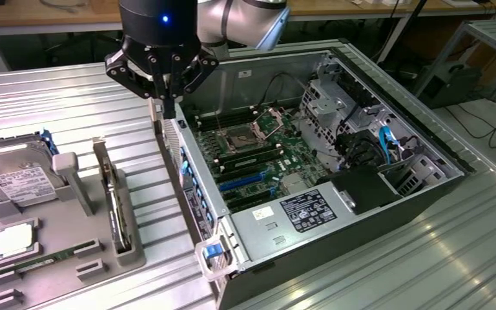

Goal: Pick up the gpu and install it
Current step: 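Reach for the gpu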

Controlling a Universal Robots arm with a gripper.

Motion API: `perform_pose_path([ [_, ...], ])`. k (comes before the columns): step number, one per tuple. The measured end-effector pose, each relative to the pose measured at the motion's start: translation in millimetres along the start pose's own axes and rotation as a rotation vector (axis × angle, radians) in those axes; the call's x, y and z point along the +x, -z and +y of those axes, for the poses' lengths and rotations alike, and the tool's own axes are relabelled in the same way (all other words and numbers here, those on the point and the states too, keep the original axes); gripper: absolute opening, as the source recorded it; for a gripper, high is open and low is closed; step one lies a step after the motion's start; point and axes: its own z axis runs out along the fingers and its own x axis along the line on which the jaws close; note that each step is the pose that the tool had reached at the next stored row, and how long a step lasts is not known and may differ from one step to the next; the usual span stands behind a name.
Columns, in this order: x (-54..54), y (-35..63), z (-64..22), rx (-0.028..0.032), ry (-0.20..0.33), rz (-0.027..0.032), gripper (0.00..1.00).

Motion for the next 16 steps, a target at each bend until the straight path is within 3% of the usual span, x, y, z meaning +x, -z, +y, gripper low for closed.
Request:
perform_pose_path([
  [6,2.4,0.2,-7.7,-0.0001,0.001,0.0000,0.11],
  [16,13.5,0.4,-11.3,-0.0018,0.031,0.0014,0.11],
])
